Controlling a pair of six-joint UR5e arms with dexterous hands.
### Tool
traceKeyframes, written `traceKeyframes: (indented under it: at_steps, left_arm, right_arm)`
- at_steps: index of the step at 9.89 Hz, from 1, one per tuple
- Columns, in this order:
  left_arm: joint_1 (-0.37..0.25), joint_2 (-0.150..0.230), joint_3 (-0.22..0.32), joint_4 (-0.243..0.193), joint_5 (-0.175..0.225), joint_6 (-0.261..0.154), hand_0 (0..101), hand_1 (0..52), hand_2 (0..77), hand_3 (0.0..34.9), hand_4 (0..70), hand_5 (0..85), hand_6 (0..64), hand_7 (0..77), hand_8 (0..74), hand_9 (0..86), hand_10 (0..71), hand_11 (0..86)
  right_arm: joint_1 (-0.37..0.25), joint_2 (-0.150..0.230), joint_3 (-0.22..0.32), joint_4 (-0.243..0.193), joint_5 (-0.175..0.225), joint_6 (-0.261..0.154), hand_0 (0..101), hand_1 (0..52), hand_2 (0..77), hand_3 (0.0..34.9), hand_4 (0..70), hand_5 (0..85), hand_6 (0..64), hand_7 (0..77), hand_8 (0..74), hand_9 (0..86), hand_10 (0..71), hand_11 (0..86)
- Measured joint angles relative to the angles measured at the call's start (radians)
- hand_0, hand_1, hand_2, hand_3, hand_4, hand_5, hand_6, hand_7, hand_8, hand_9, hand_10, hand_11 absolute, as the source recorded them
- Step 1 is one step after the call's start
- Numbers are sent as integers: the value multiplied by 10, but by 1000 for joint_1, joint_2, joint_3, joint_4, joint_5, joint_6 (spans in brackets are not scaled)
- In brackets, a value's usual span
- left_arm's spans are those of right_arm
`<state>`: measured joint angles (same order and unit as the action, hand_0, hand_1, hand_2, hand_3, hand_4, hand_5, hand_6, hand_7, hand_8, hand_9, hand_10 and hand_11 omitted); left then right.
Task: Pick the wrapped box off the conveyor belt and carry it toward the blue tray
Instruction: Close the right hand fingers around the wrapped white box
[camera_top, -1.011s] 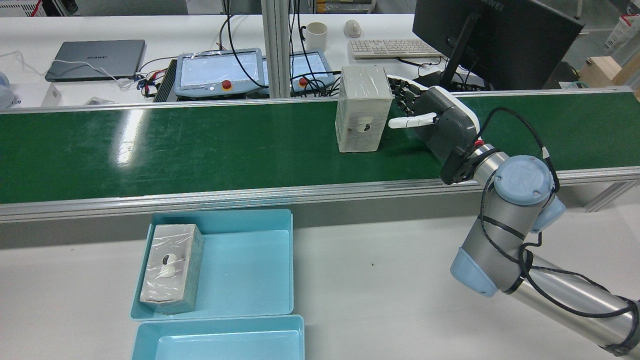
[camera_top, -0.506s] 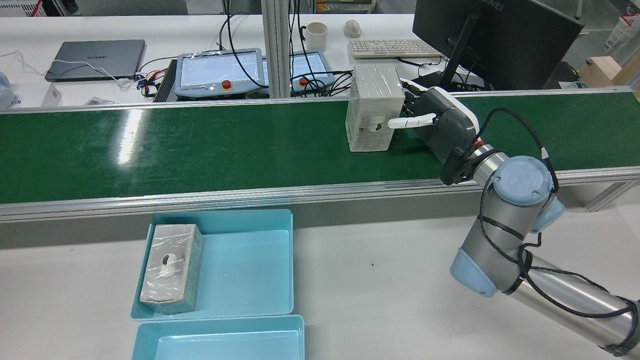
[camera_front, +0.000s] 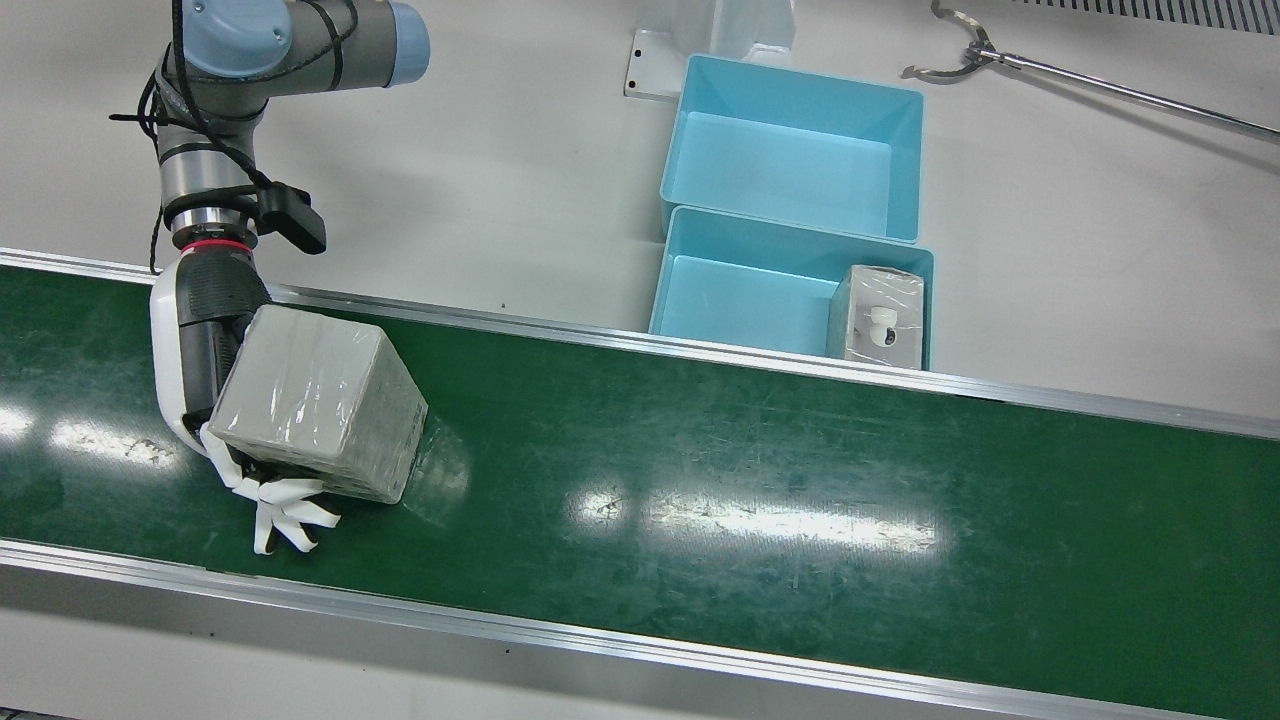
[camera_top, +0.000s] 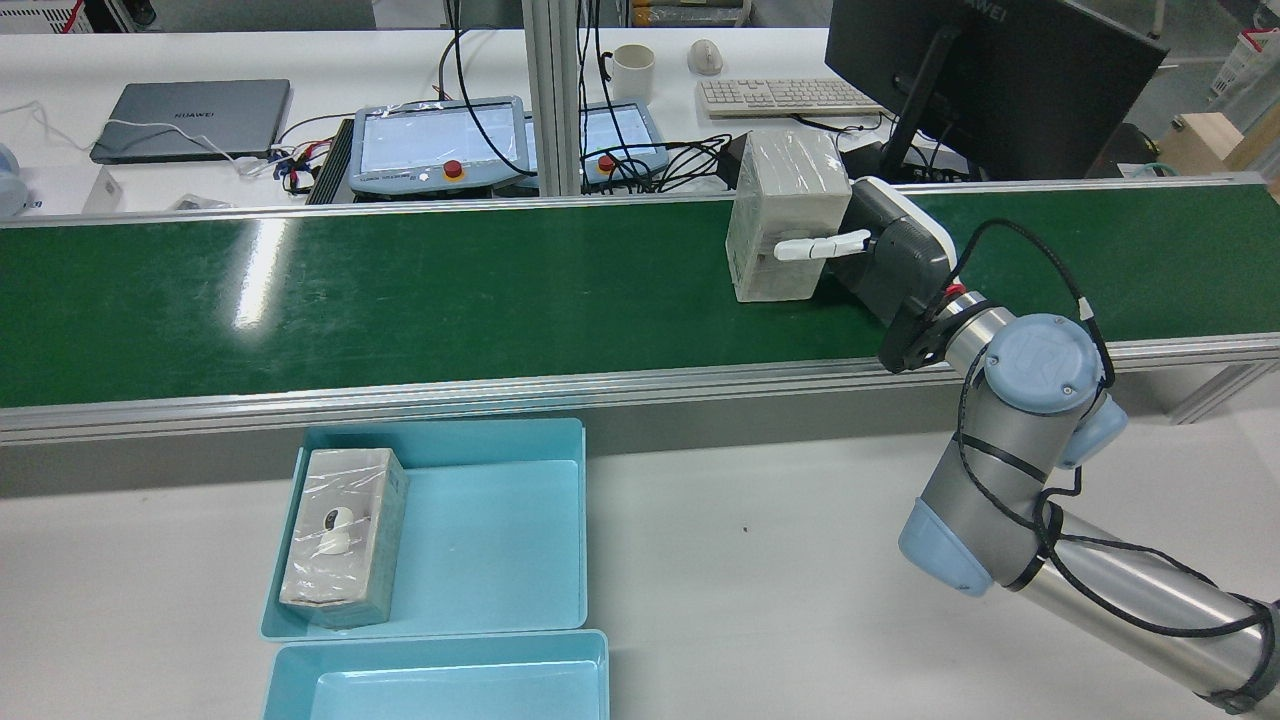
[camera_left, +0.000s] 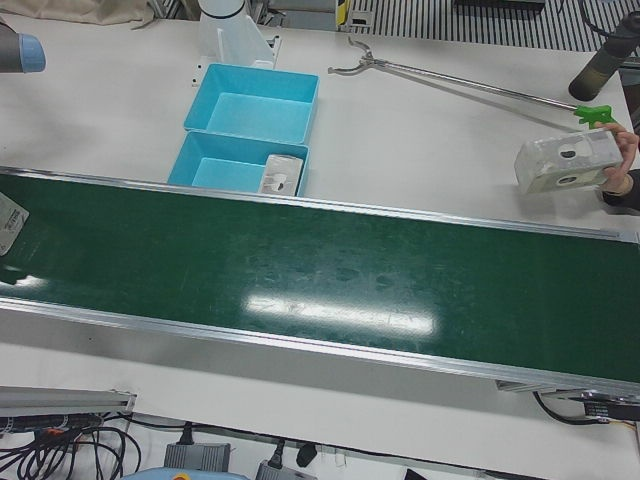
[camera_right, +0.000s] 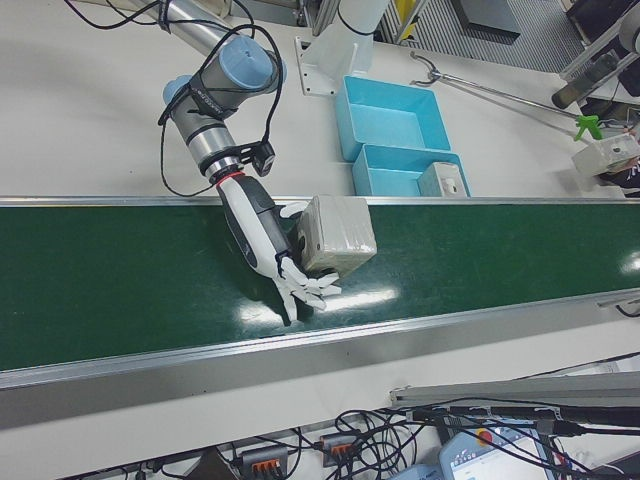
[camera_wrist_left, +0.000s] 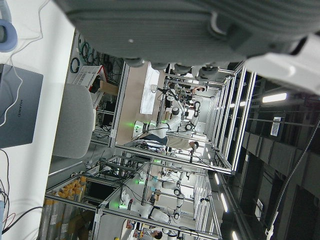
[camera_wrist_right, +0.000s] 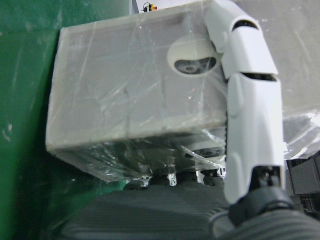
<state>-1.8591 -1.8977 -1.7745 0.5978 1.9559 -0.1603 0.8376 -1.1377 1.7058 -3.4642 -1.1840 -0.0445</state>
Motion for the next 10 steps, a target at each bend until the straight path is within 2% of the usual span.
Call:
traceKeyframes:
  at_steps: [1, 2, 3, 4, 5, 6, 7, 10]
  left_arm:
    - [0, 0, 0, 0, 0, 0, 0, 0, 11, 0, 0, 11, 5, 5, 5, 5, 5, 5]
    - [0, 0, 0, 0, 0, 0, 0, 0, 11, 0, 0, 11, 5, 5, 5, 0, 5, 5]
    - [0, 0, 0, 0, 0, 0, 0, 0, 5, 0, 0, 11, 5, 5, 5, 0, 5, 5]
    - [0, 0, 0, 0, 0, 0, 0, 0, 11, 0, 0, 11, 5, 5, 5, 0, 5, 5]
    - [0, 0, 0, 0, 0, 0, 0, 0, 11, 0, 0, 11, 5, 5, 5, 0, 5, 5]
    - [0, 0, 0, 0, 0, 0, 0, 0, 11, 0, 0, 11, 5, 5, 5, 5, 5, 5]
    - [0, 0, 0, 0, 0, 0, 0, 0, 11, 0, 0, 11, 5, 5, 5, 5, 5, 5]
    - [0, 0, 0, 0, 0, 0, 0, 0, 11, 0, 0, 11, 5, 5, 5, 5, 5, 5]
  right_arm:
    - [0, 2, 0, -2, -1, 0, 499, 202, 224, 0, 120, 387, 136, 185, 120, 164, 0, 5]
    - [1, 5, 3, -9, -2, 0, 541, 175, 273, 0, 136, 475, 251, 278, 196, 251, 11, 11]
    - [3, 10, 10, -28, -8, 0, 556, 142, 295, 0, 164, 513, 284, 284, 305, 349, 11, 218]
    - [15, 23, 17, -48, -26, -1, 565, 120, 305, 0, 180, 551, 316, 300, 327, 365, 11, 218]
    - [41, 47, 28, -64, -58, -1, 565, 120, 305, 0, 180, 551, 316, 300, 327, 365, 11, 218]
    - [55, 72, 40, -72, -85, -1, 570, 98, 305, 0, 191, 611, 349, 316, 360, 387, 104, 409]
    - [53, 103, 48, -75, -111, -1, 555, 98, 305, 10, 218, 682, 398, 338, 415, 420, 202, 496]
    - [-32, 240, 49, -110, -176, 0, 525, 98, 305, 7, 235, 693, 420, 349, 447, 431, 229, 524]
